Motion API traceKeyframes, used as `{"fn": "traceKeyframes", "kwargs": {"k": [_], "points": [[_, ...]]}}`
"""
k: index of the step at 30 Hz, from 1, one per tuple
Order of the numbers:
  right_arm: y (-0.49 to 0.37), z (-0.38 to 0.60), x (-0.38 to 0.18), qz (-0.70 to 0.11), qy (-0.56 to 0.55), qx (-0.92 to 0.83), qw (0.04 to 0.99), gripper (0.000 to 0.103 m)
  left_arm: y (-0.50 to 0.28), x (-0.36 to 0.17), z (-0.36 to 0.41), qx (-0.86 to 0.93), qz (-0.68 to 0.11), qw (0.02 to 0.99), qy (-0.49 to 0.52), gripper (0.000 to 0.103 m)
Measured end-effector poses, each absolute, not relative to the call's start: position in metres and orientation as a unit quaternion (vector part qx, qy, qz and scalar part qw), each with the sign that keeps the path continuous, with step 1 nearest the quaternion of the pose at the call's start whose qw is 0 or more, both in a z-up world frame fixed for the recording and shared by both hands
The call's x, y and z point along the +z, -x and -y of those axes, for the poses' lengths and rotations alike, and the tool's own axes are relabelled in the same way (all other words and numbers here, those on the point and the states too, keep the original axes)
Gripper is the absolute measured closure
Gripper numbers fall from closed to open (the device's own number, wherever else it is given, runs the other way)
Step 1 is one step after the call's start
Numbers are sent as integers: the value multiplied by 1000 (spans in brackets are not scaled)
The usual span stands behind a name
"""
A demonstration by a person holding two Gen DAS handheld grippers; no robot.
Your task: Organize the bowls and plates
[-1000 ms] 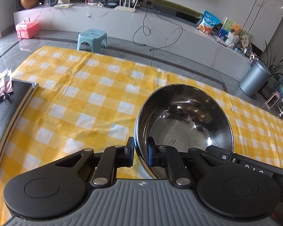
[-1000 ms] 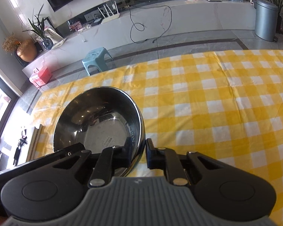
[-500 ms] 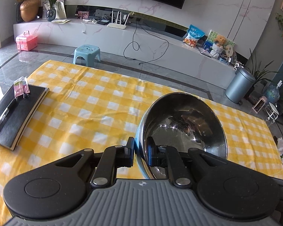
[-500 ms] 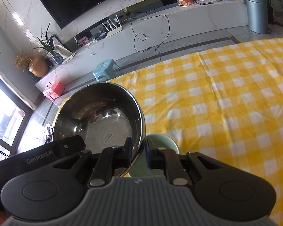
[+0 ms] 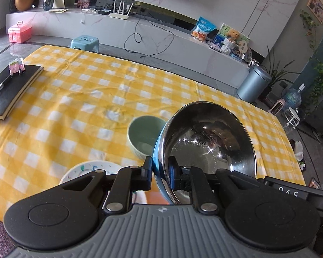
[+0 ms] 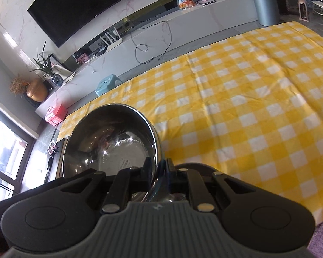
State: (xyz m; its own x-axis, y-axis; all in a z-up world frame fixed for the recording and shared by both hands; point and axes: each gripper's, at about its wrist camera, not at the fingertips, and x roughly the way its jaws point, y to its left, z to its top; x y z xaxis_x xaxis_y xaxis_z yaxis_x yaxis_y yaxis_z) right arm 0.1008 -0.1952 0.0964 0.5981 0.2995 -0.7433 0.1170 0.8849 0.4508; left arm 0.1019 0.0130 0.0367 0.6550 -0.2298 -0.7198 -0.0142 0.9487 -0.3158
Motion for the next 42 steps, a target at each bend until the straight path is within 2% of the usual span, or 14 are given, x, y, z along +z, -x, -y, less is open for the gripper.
{"fn": "traceKeyframes", "kwargs": {"k": [10, 25, 42], "points": [[-64, 223, 92, -439, -234, 26, 867, 95, -74, 22, 9, -81, -432, 885, 154, 86], [-58, 237, 69, -469, -226, 0, 854, 99, -66, -2, 23, -87, -474, 864, 143, 84], [-63, 234, 58, -477, -217, -17, 851, 97, -78, -6, 25, -86, -460, 873, 140, 84]]}}
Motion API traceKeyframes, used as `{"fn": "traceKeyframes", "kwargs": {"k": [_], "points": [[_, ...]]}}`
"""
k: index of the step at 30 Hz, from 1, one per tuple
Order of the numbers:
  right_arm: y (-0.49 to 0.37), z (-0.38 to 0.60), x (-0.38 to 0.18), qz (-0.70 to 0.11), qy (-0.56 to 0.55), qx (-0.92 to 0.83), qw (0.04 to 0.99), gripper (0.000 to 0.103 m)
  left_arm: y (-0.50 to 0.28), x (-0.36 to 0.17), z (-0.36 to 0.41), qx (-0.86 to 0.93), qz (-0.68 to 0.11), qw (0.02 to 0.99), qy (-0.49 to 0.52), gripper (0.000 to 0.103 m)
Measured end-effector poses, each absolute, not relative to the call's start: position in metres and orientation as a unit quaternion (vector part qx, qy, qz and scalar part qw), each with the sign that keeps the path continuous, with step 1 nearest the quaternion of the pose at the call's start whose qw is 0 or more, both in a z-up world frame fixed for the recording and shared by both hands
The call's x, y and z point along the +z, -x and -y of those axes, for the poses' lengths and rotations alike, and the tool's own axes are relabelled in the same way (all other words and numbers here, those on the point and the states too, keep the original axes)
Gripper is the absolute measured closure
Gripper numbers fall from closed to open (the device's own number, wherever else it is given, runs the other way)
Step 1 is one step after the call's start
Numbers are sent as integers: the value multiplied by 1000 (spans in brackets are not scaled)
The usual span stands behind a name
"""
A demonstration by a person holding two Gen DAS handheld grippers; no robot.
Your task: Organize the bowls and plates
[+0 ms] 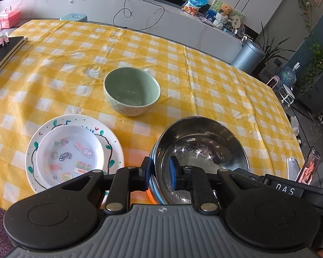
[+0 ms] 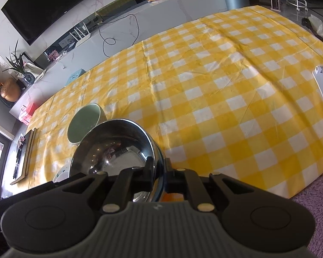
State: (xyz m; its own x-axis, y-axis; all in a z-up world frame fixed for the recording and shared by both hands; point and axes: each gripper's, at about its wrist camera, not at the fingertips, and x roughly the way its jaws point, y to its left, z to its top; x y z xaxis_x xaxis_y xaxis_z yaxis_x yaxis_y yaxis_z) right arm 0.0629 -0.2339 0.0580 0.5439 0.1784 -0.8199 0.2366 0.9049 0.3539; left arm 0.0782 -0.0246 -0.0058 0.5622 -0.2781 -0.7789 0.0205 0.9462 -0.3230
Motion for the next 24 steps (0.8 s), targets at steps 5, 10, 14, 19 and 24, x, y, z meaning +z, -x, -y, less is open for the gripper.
{"fn": "traceKeyframes", "kwargs": {"k": [5, 10, 14, 19, 24], "points": [[-62, 235, 58, -473, -223, -17, 852, 93, -77, -2, 21, -88, -445, 880, 143, 84], [-62, 239, 62, -462, -225, -19, 858, 88, -78, -1, 17, -87, -438, 882, 153, 83], [-63, 242, 66, -450, -227, -17, 863, 86, -80, -1, 15, -85, -432, 884, 159, 83], [-67, 241, 68, -441, -223, -10, 869, 97, -82, -2, 15, -83, -432, 884, 156, 84], [-71, 236, 64, -444, -214, -12, 870, 98, -84, -4, 16, -89, -435, 882, 155, 94]]}}
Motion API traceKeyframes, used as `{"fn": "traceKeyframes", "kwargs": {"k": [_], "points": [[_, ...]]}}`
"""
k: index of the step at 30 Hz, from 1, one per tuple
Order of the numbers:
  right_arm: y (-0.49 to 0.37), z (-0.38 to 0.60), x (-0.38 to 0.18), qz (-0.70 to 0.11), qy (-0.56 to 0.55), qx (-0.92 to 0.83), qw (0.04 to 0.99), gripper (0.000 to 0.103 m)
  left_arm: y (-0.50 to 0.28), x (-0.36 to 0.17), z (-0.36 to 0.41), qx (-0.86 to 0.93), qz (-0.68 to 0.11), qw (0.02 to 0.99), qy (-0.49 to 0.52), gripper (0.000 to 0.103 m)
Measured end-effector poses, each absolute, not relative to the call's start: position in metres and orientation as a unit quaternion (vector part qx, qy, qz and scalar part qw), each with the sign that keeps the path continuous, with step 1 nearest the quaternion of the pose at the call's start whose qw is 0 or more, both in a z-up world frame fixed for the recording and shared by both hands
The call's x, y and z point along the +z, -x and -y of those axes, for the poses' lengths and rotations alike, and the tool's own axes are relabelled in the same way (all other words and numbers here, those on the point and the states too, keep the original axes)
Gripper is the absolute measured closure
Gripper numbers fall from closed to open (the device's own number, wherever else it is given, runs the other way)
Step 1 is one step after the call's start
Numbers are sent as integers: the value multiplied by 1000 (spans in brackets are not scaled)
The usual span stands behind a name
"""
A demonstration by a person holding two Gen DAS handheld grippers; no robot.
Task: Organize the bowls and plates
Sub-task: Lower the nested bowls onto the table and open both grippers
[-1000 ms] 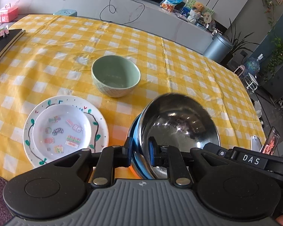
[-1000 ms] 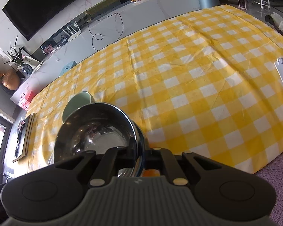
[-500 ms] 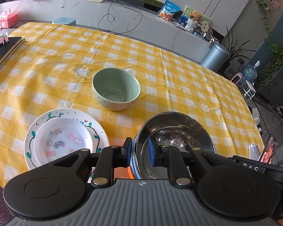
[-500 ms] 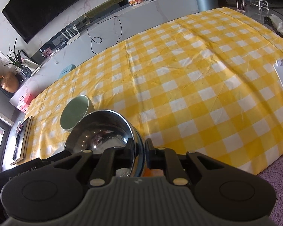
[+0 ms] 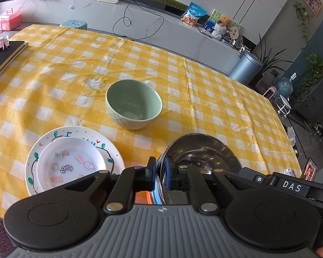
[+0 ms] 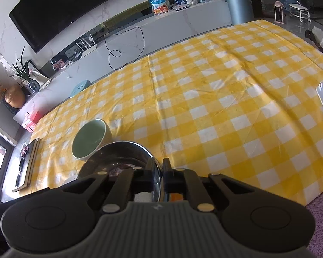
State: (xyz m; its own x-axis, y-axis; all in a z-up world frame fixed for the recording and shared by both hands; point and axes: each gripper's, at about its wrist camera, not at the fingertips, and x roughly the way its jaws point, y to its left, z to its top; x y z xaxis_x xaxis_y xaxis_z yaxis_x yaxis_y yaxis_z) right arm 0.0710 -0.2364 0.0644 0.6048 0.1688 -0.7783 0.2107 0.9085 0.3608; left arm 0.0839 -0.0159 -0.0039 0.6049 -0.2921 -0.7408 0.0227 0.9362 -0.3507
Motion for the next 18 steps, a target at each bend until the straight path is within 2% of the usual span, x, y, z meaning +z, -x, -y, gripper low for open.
{"fn": "traceKeyframes", "kwargs": {"k": [9, 13, 16, 18], "points": [[-73, 237, 65, -447, -212, -14, 869, 98, -91, -8, 15, -88, -454, 872, 162, 95], [-72, 236, 69, -438, -215, -17, 873, 93, -90, -5, 12, -90, -450, 872, 168, 92], [-74, 235, 76, -427, -211, -14, 879, 83, -90, 2, 9, -86, -438, 880, 162, 77], [-76, 233, 80, -420, -209, -10, 883, 79, -91, 8, 7, -82, -428, 887, 154, 74]]}}
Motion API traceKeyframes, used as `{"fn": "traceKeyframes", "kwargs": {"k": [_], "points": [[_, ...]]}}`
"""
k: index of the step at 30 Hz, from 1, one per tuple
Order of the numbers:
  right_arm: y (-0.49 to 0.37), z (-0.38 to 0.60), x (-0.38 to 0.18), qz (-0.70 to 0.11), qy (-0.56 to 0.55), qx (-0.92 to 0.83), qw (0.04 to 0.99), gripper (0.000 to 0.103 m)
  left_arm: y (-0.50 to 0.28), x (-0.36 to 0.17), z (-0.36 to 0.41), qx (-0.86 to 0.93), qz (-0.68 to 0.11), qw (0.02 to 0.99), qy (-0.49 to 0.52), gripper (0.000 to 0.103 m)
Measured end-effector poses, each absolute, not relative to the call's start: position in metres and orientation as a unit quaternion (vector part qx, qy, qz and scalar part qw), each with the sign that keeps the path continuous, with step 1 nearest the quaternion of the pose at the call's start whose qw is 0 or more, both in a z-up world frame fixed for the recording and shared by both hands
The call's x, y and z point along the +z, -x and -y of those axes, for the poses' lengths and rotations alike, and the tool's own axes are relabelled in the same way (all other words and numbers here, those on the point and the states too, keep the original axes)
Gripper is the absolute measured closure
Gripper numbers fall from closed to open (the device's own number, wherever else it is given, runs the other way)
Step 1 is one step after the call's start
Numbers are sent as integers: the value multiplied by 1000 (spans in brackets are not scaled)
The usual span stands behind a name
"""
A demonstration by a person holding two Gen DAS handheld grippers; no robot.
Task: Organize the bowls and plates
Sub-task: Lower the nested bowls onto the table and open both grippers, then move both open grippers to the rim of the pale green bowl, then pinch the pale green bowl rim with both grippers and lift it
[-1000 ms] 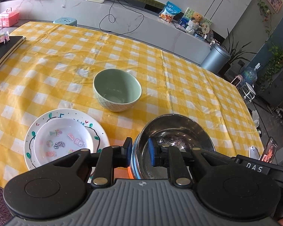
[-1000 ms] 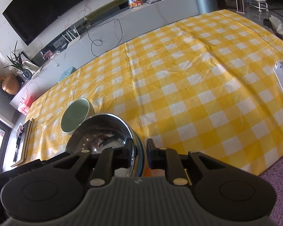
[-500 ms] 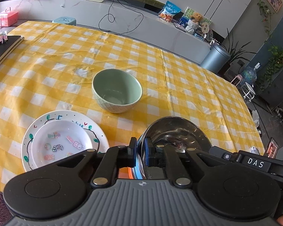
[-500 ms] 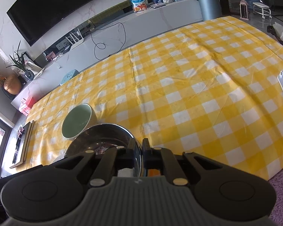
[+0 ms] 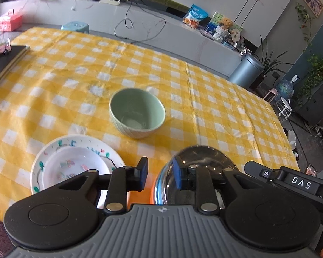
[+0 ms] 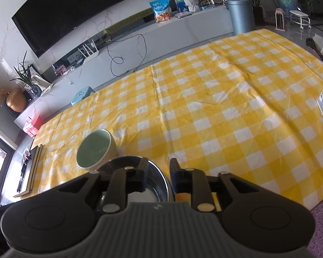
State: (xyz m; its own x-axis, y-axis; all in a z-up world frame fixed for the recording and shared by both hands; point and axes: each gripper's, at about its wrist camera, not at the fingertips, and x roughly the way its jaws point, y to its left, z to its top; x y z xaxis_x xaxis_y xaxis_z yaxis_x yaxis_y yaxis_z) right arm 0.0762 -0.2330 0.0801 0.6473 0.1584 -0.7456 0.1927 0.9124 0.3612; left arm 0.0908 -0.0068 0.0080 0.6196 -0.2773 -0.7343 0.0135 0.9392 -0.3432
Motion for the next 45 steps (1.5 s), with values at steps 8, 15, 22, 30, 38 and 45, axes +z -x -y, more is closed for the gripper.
{"fn": "traceKeyframes", "kwargs": {"k": [8, 15, 22, 30, 38, 45], "points": [[-100, 212, 89, -415, -180, 19, 892, 73, -105, 22, -6, -75, -418, 895, 132, 59], [-130, 184, 88, -431, -147, 48, 889, 63, -125, 21, -21, -64, -424, 893, 133, 59], [-168, 163, 74, -471, -141, 72, 868, 58, -151, 18, -40, -38, -433, 890, 137, 57], [-207, 148, 52, -519, -146, 83, 838, 58, -183, 7, -55, -21, -451, 881, 140, 54], [-233, 137, 28, -562, -151, 75, 810, 67, -203, -21, -57, -34, -483, 857, 174, 54], [-248, 137, 11, -588, -167, 65, 789, 78, -218, -44, -45, -44, -507, 841, 185, 54]]}}
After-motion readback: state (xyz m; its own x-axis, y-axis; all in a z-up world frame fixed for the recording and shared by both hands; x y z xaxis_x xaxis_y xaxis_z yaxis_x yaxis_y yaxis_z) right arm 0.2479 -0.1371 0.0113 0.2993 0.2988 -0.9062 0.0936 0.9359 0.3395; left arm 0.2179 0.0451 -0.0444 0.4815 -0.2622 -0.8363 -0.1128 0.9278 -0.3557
